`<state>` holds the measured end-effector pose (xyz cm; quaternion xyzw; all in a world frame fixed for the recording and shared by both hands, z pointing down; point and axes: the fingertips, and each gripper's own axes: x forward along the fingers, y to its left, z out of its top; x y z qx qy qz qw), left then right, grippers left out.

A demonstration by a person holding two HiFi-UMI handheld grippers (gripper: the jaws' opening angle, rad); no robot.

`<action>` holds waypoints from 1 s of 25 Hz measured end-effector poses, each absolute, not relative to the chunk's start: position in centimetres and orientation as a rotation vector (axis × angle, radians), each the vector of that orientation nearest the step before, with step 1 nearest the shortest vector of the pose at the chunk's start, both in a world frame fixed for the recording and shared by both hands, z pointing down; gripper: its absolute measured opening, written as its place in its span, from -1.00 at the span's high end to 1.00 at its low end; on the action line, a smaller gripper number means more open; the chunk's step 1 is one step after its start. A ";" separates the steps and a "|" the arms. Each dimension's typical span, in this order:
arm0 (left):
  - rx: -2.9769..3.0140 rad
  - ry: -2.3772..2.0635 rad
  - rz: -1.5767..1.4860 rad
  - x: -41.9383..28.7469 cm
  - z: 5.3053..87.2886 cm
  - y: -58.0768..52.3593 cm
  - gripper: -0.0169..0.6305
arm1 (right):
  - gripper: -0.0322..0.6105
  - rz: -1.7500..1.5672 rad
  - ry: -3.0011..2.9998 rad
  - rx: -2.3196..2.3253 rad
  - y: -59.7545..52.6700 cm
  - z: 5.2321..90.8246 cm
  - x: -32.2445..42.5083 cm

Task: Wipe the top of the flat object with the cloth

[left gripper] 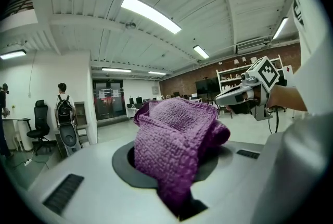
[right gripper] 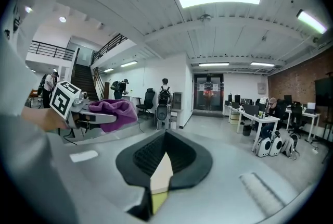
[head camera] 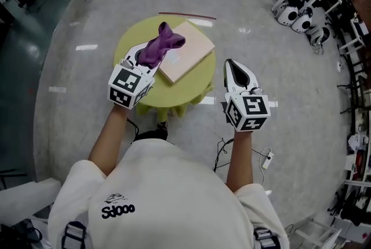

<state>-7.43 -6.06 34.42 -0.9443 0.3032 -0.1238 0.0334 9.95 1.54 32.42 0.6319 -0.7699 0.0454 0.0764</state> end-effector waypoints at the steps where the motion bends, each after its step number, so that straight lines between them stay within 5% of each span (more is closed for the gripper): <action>1: -2.906 0.929 -0.385 -7.2 34.5 -7.4 0.73 | 0.87 0.142 -2.301 1.898 0.4 32.5 10.2; 25: -2.976 1.010 -0.840 2.1 49.1 -26.9 0.73 | 0.87 0.395 -2.267 1.792 -12.9 41.0 18.8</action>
